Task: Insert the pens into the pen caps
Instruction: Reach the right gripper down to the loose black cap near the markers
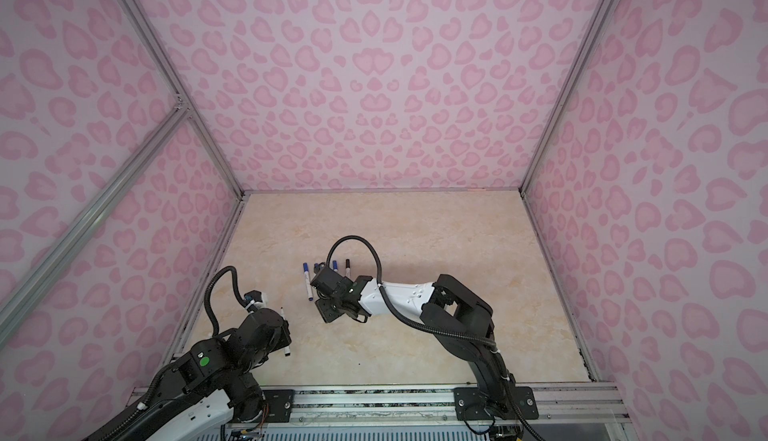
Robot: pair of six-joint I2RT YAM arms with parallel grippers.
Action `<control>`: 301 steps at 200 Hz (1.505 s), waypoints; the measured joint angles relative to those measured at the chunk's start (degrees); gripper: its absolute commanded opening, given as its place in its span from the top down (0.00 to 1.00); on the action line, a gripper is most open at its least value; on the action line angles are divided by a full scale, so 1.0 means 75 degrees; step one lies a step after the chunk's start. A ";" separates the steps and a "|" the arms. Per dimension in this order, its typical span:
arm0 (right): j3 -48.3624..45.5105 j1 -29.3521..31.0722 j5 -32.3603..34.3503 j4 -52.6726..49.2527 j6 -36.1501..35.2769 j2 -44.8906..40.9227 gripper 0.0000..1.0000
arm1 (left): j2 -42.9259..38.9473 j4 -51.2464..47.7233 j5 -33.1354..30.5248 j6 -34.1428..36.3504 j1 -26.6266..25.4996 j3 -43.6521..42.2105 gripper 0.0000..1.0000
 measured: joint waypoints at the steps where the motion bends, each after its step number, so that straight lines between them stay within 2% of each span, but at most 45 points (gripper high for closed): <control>1: 0.0009 0.0000 0.0000 -0.0006 -0.0009 0.0009 0.39 | 0.0000 0.0000 0.0003 0.0000 0.0000 0.0000 0.97; 78: 0.0405 -0.0140 0.0070 -0.0332 -0.0277 0.0583 0.42 | 0.0029 0.0015 0.0020 0.0000 0.0000 -0.0006 0.97; 106: 0.0612 -0.0085 0.0085 -0.0478 -0.0353 0.0726 0.51 | 0.0090 0.0032 0.0020 0.0000 0.0000 -0.0015 0.97; 132: 0.0825 0.0020 0.0213 -0.0580 -0.0353 0.0816 0.56 | 0.0099 0.0032 0.0020 0.0000 0.0000 -0.0015 0.97; 221: 0.1338 0.0367 0.1265 -0.1527 -0.0294 0.1061 0.58 | -0.0015 0.0032 0.0023 -0.0009 0.0000 -0.0073 0.97; 276: 0.1343 0.0481 0.1411 -0.1795 -0.0294 0.1061 0.65 | -0.0067 0.0032 0.0026 -0.0015 0.0000 -0.0070 0.97; 301: 0.1329 0.0478 0.1475 -0.1810 -0.0291 0.1075 0.65 | -0.0082 0.0032 0.0026 -0.0032 0.0006 -0.0073 0.97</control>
